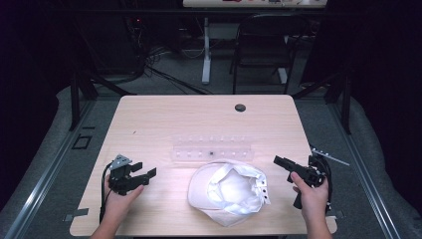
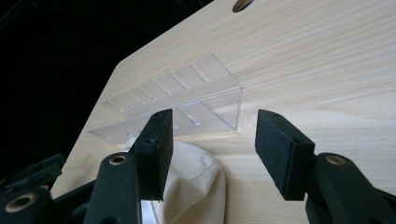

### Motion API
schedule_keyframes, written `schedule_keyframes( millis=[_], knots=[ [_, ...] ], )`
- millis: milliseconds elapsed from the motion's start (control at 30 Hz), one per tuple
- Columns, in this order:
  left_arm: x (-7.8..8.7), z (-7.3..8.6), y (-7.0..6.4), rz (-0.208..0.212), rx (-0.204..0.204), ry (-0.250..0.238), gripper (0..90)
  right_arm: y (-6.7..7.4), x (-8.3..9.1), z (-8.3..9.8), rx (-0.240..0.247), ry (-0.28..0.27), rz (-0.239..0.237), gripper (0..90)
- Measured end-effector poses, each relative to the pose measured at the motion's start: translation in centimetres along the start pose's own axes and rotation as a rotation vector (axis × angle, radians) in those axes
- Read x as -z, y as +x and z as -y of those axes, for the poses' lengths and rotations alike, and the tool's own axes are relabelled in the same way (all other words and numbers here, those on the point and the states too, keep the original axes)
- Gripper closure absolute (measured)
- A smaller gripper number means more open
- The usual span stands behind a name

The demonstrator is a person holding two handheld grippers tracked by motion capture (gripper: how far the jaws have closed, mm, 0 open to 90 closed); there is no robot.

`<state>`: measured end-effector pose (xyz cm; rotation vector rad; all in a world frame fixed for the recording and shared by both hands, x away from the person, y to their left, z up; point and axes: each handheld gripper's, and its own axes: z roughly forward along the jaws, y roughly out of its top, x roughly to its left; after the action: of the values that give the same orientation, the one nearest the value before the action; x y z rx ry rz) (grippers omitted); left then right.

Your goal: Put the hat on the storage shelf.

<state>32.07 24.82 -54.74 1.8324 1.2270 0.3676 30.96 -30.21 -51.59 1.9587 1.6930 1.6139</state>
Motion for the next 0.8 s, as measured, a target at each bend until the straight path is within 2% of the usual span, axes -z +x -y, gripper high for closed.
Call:
schedule_keyframes(
  millis=[100, 133, 200, 267, 367, 400, 433, 467, 600, 633, 667, 733, 800],
  knots=[
    [0.1, 0.0, -0.2, 0.005, 0.004, -0.012, 29.8, 0.2, -0.1, 0.1, 0.004, 0.005, -0.012, 45.8],
    [0.1, 0.0, -0.3, 0.008, 0.000, -0.024, 28.9, 0.2, 0.0, 0.0, 0.018, 0.023, 0.002, 44.9],
    [0.1, 0.0, -0.4, 0.012, -0.010, -0.035, 27.5, 0.3, 0.1, -0.1, 0.011, 0.023, -0.007, 42.3],
    [0.2, 0.0, -0.5, 0.007, -0.011, -0.047, 26.1, 0.4, 0.1, -0.1, -0.005, 0.006, -0.036, 40.8],
    [0.2, -0.1, -0.5, 0.008, -0.006, -0.055, 25.8, 0.5, 0.2, -0.2, -0.018, 0.003, -0.047, 38.9],
    [0.2, -0.1, -0.5, 0.008, -0.006, -0.050, 25.4, 0.4, 0.5, -0.3, 0.005, 0.014, -0.037, 38.0],
    [0.1, -0.1, -0.6, 0.003, -0.010, -0.049, 25.4, 0.5, 0.4, -0.3, -0.011, -0.008, -0.053, 37.7],
    [0.0, -0.1, -0.6, 0.001, -0.017, -0.050, 25.6, 0.5, 0.5, -0.3, -0.003, -0.003, -0.044, 37.7],
    [-0.1, -0.1, -0.5, -0.019, -0.050, -0.037, 31.2, 0.6, 0.4, 0.0, -0.024, -0.002, -0.070, 38.1],
    [-0.1, -0.1, -0.5, -0.019, -0.050, -0.037, 32.5, 0.6, 0.6, 0.0, -0.012, 0.014, -0.061, 40.0],
    [-0.1, -0.1, -0.5, -0.026, -0.061, -0.035, 33.9, 0.7, 0.4, 0.2, -0.018, -0.003, -0.071, 41.6],
    [-0.2, -0.1, -0.5, -0.027, -0.059, -0.030, 35.4, 0.7, 0.4, 0.2, -0.005, 0.006, -0.067, 42.4],
    [-0.2, -0.1, -0.5, -0.035, -0.063, -0.029, 38.2, 1.2, 0.3, 0.3, 0.027, 0.014, -0.042, 45.0]
  ],
)
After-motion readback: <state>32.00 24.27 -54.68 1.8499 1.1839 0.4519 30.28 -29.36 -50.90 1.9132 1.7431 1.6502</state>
